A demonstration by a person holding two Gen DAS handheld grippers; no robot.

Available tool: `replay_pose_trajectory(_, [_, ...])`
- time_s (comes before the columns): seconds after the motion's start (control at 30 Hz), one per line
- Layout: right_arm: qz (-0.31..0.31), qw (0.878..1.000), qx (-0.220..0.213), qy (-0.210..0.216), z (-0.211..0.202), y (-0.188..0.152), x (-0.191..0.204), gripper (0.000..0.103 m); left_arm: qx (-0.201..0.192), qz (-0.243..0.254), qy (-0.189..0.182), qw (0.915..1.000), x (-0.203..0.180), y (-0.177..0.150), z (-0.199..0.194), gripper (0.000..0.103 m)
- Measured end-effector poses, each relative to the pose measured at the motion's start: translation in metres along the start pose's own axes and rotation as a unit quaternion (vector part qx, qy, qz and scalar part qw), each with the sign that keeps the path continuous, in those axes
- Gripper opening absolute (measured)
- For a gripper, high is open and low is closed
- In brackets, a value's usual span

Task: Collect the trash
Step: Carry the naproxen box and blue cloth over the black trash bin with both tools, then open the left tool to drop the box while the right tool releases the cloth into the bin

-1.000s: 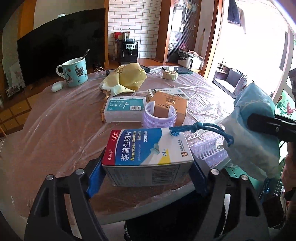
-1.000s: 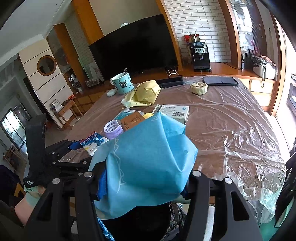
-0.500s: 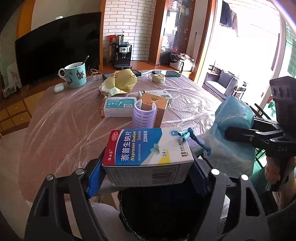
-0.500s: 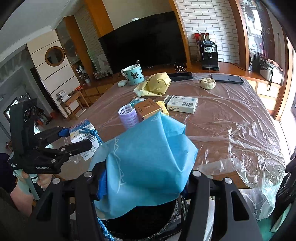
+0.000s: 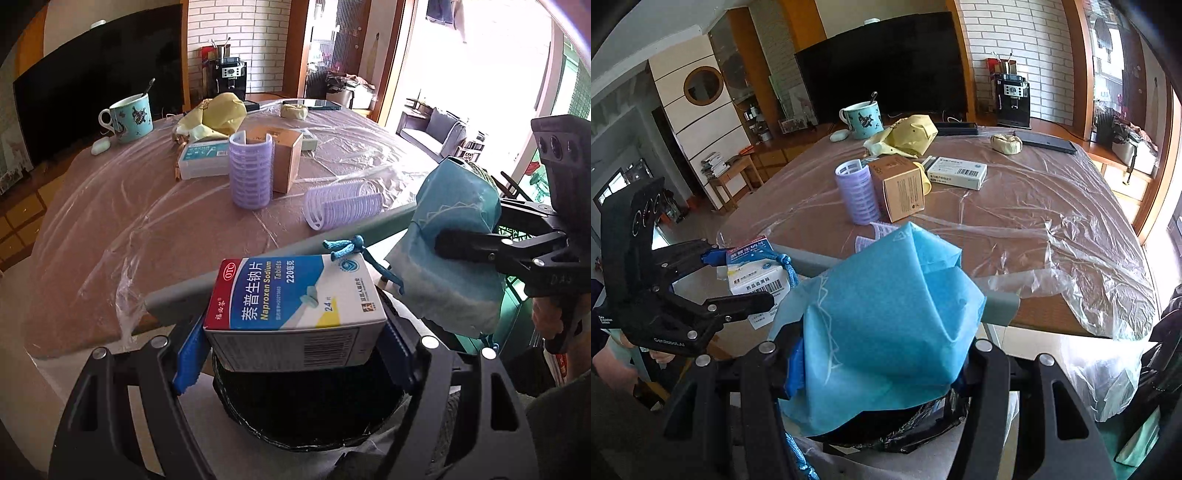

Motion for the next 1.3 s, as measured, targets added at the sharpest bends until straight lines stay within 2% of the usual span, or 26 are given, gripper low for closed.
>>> replay_pose_trajectory(0.63, [-0.017,0.996,0.060,-0.057,0.065,-0.031,0.001,0.057,0.064,-0.003,0.011,0.9979,0.004,-0.036,0.058,0.079])
replay_pose_trajectory(1.3, [0.005,0.992,0.081,-0.092,0.105,-0.049,-0.017,0.057,0.097,-0.010,0.019,0.9950,0.015,-0.044,0.100,0.079])
Point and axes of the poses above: each gripper's, at about its wrist camera, not at the fingertips, and z roughly the way its jaws point, x to its left, y to its top, the point moved 10 cm from there along z, roughly the way its jaws point, and after that the axes turned 13 degrees about x, right-handed, at the moved point
